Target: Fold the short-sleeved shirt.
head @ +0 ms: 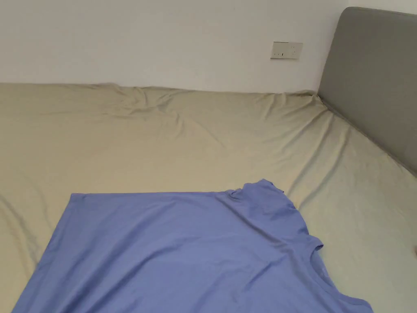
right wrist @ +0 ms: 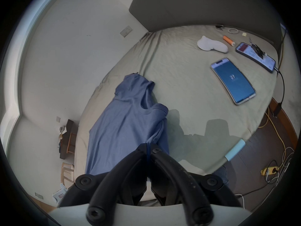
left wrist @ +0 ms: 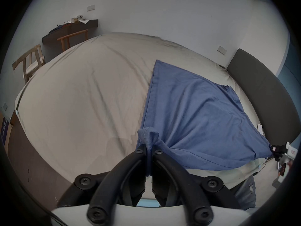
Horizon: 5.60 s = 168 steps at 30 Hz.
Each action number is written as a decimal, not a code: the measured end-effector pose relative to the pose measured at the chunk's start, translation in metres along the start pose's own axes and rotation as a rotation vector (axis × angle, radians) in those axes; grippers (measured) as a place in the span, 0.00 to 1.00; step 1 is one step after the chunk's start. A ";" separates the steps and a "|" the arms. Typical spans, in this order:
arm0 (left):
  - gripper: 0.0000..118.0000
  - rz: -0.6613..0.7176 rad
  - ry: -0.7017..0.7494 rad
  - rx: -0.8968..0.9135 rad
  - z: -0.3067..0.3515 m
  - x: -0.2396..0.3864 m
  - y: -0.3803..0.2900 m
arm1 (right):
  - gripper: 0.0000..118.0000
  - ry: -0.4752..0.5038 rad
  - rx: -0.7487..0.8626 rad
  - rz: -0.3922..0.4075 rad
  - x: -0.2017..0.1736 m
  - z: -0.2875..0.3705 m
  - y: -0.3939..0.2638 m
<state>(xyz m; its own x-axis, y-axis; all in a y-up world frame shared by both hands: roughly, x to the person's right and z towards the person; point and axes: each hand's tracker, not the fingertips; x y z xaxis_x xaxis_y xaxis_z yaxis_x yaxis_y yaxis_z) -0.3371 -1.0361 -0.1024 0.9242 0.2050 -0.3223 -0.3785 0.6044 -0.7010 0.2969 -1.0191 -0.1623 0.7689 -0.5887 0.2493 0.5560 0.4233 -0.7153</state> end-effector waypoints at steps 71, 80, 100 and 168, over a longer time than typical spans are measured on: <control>0.03 0.220 0.074 0.042 -0.021 0.014 -0.038 | 0.08 -0.218 -0.069 0.315 0.008 -0.049 -0.057; 0.03 0.132 0.007 0.195 -0.032 0.029 0.068 | 0.08 -0.095 0.084 0.361 -0.057 -0.060 0.033; 0.03 0.079 0.102 0.083 -0.169 0.054 0.169 | 0.08 -0.168 0.030 0.421 -0.114 -0.240 0.148; 0.04 0.137 0.033 -0.035 -0.136 0.032 0.060 | 0.70 -0.179 0.037 0.469 -0.041 -0.208 0.063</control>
<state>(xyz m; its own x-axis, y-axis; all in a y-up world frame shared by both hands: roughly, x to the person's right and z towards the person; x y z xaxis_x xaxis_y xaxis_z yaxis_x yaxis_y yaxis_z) -0.3370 -1.0982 -0.2417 0.8619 0.2581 -0.4366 -0.5029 0.5455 -0.6704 0.2353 -1.1113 -0.3532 0.9790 -0.2030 0.0173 0.1460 0.6401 -0.7543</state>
